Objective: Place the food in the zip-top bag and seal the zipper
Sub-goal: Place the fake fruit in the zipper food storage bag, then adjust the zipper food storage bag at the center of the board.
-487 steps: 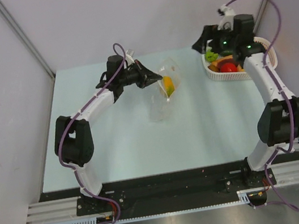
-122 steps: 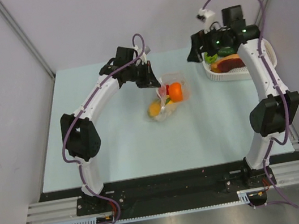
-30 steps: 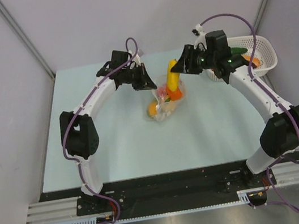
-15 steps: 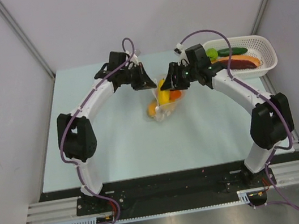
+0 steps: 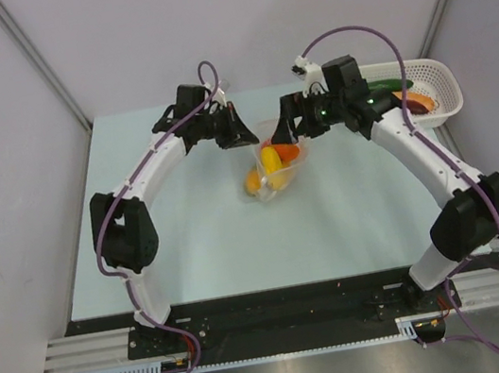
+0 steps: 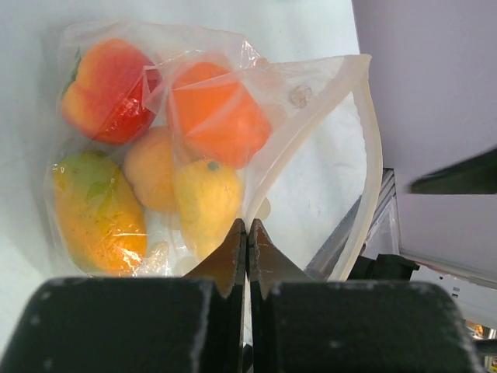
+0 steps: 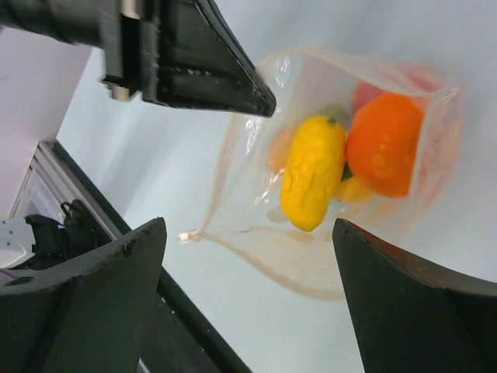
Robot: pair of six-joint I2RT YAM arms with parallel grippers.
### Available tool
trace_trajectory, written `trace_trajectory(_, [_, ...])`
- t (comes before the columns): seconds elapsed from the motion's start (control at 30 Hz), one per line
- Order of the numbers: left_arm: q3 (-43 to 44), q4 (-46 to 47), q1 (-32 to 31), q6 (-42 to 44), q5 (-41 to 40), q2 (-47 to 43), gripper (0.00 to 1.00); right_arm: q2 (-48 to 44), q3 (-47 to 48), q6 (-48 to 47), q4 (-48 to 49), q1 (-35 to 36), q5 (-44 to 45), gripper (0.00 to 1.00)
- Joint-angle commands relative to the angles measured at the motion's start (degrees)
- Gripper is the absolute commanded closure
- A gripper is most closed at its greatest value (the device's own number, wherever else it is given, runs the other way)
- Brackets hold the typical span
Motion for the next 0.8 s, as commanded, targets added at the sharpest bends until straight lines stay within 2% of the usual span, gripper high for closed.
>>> trace_trajectory(0.0, [-0.68,0.85,0.46,0.47,1.43,-3.65,1.0,-5.61,3.39,-5.18,-5.02,-1.91,6.03,0.13])
trace_trajectory(0.03, [-0.86,0.85,0.46,0.47,1.61,-3.82,1.0,-5.61,2.95,-5.7,-5.55,-2.35,10.14,0.19])
trace_trajectory(0.13, [-0.86,0.85,0.55,0.73,1.61,-4.09,1.0,-3.6,2.06,-6.06,-8.62,-3.23,13.51,0.23])
trace_trajectory(0.23, [-0.95,0.68,0.38,0.82,1.61,-4.35,1.0,-0.43,1.8,-4.22,-11.7,-3.5,11.25,0.23])
trace_trajectory(0.37, [-1.21,-0.29,0.11,1.78,1.08,-4.96,1.0,0.97,-0.4,-2.72,-10.22,-3.06,7.55,0.24])
trace_trajectory(0.43, [-1.47,-0.47,-0.06,2.57,0.73,-5.66,1.0,2.21,-0.14,-2.46,-9.86,-3.14,5.19,0.45])
trace_trajectory(0.47, [-1.39,-1.25,-0.06,3.01,-0.14,-5.93,1.0,2.47,0.04,-2.28,-9.34,-3.49,3.87,0.61])
trace_trajectory(0.5, [-1.04,-1.87,-0.32,4.5,-0.58,-6.19,1.0,2.65,0.39,-1.84,-9.16,-3.84,2.64,0.87])
trace_trajectory(0.53, [-0.6,-3.62,-0.5,5.38,-1.28,-6.81,1.0,2.82,1.79,-0.88,-9.25,-4.54,0.1,1.0])
trace_trajectory(0.6, [2.2,-6.34,-1.2,9.4,-3.56,-7.6,1.0,2.48,3.29,0.96,-9.25,-5.77,-6.47,1.0])
trace_trajectory(0.63, [3.96,-10.71,-1.64,11.52,-4.79,-7.86,1.0,1.26,3.82,4.19,-8.55,-6.65,-8.17,1.0])
trace_trajectory(0.77, [16.08,-23.74,-6.81,24.52,-14.36,-7.96,1.0,-3.23,5.4,9.13,-2.67,-6.22,-10.47,1.0])
